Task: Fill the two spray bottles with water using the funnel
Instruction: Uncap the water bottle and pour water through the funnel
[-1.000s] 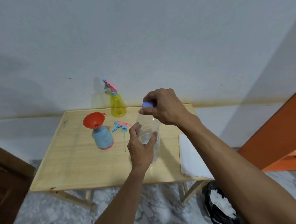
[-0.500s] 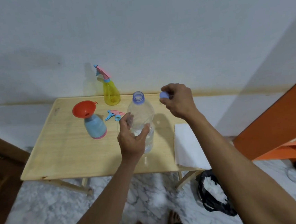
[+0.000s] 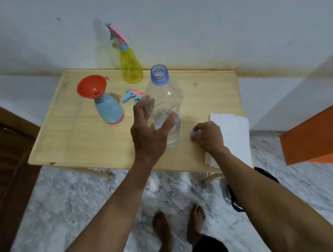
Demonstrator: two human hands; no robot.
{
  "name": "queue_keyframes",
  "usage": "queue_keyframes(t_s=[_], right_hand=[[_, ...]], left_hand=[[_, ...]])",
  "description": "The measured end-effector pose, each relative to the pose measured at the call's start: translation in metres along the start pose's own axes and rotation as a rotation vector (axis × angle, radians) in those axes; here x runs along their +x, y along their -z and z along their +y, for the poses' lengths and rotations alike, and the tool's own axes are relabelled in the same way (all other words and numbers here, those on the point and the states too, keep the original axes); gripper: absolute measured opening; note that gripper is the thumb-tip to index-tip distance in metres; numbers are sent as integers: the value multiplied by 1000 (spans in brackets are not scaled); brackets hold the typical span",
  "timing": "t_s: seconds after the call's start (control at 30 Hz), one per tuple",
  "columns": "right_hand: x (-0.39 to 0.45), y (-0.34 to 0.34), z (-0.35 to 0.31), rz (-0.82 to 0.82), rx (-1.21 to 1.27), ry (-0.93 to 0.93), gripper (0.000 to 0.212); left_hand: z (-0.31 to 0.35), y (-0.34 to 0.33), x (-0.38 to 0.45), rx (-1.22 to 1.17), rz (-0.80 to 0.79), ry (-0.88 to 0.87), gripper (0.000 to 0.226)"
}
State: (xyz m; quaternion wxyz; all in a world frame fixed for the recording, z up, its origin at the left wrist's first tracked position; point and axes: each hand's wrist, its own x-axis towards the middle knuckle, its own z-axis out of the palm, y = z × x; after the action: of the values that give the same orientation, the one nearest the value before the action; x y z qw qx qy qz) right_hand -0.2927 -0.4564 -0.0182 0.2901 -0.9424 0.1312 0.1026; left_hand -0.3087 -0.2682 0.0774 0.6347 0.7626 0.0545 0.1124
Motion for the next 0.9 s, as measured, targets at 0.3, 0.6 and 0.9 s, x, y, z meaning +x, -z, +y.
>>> queue_keyframes(t_s=[0.3, 0.6, 0.9], right_hand=[[-5, 2, -2, 32, -110, 106, 29], [-52, 44, -72, -8, 514, 387, 105], [-55, 31, -94, 88, 695, 426, 91]], left_hand=[[1, 2, -3, -1, -3, 2, 70], [10, 11, -4, 58, -71, 60, 67], [33, 17, -9, 236, -36, 16, 75]])
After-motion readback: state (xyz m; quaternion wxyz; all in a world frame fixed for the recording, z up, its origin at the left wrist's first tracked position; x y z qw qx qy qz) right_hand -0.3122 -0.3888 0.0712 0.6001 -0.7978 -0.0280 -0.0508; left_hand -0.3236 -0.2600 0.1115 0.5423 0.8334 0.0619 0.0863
